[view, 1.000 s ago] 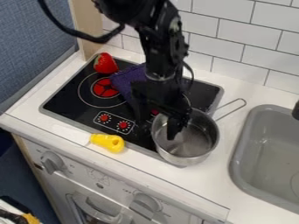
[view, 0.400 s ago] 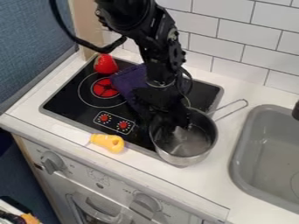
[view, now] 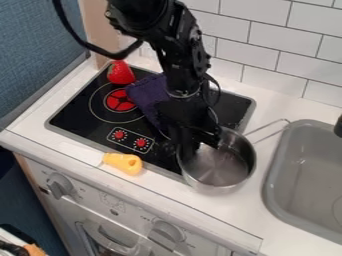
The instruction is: Move the silver saucepan onto the purple cloth between the burners
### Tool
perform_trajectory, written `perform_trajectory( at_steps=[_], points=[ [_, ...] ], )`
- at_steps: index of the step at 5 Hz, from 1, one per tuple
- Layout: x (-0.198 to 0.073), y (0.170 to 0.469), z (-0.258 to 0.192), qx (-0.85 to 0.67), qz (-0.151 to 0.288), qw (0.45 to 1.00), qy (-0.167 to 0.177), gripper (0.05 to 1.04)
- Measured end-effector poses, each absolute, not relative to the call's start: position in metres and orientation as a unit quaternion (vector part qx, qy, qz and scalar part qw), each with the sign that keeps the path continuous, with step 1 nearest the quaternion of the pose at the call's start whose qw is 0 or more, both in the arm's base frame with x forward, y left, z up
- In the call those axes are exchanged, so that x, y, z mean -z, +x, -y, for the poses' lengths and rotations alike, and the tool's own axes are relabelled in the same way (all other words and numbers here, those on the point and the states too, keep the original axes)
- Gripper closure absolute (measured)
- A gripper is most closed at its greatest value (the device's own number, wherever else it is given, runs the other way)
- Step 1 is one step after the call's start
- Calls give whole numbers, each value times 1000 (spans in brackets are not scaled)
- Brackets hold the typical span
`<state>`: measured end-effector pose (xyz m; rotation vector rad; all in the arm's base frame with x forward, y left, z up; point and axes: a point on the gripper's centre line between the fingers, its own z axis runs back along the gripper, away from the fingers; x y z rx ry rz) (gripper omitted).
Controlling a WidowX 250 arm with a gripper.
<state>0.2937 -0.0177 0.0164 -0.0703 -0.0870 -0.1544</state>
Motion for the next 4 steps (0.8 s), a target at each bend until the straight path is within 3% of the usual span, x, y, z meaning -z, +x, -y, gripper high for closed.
perform_trajectory(
  at_steps=[2,4],
  points=[
    [-53,308,3,3,76,996,-44,1005],
    [-72,314,-52,-118,83,990,5,1006]
  ],
)
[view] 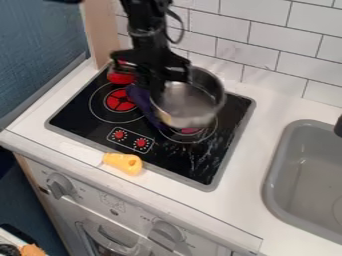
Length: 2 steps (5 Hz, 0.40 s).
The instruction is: Move the silver saucepan onto the purple cloth between the burners
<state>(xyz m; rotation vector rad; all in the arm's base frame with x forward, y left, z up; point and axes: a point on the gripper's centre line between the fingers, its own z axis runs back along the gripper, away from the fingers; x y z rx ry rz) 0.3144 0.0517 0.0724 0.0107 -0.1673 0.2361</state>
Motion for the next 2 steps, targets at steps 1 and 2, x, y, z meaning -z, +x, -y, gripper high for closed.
perform_trajectory(
  at_steps=[1,2],
  points=[
    [-63,325,-73,-157,75,985,11,1006],
    [-55,338,-94,-188,61,980,6,1006]
  ],
)
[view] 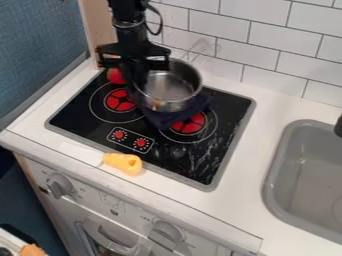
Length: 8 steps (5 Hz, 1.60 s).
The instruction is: Move the silver saucepan onto the purple cloth between the burners
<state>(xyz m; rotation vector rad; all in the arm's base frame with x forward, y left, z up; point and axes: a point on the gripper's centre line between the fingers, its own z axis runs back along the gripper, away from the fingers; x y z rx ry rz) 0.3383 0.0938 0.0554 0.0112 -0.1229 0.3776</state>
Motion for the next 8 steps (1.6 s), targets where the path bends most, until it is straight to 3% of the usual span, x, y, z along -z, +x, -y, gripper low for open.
perform_trajectory(
  at_steps=[2,4,5,7,8],
  points=[
    [-38,347,-110,-208,54,977,1,1006],
    [-37,347,-115,-206,45,976,48,977],
    [-41,348,-118,-223,47,972,55,818],
    [-94,348,-115,-236,84,966,56,249],
    [-99,345,-94,-219,87,970,57,63]
  ],
)
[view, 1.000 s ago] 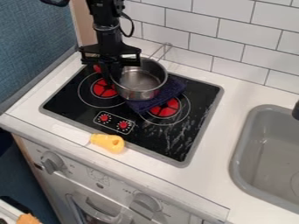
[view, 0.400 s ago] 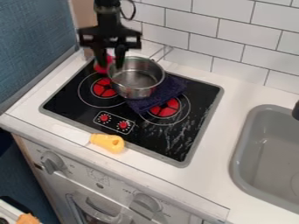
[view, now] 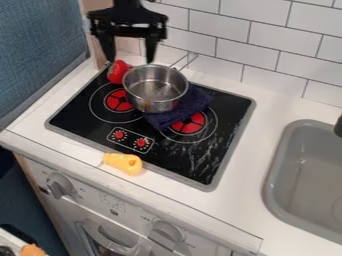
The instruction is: Move the silver saucepan onto the purple cloth between the burners
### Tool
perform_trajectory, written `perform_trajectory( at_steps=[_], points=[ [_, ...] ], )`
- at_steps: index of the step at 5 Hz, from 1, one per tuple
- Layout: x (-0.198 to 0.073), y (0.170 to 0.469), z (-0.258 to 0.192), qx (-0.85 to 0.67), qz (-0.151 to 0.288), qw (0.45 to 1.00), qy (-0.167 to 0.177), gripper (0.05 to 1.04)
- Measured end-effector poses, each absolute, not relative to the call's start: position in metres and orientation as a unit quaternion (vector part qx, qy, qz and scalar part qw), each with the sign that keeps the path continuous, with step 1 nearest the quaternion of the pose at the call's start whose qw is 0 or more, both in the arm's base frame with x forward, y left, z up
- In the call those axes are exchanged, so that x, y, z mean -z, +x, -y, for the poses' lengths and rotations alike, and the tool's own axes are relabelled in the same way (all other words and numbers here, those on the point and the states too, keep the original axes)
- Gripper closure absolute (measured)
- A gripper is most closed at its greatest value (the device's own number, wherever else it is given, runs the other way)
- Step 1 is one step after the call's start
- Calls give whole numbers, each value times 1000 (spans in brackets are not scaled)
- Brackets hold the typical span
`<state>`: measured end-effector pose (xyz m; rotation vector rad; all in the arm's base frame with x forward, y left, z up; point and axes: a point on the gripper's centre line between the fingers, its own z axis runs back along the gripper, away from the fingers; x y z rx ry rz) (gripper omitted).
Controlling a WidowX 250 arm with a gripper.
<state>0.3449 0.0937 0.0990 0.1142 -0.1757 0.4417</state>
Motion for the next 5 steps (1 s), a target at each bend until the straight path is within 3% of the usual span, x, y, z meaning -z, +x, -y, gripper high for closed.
perform_trajectory(
  at_steps=[1,3,4,5],
  points=[
    [-95,337,-73,-179,72,980,55,73],
    [-91,340,10,-14,66,997,41,77],
    [-104,350,43,-7,68,997,-24,77],
    [-99,347,69,-41,46,997,-35,77]
  ],
)
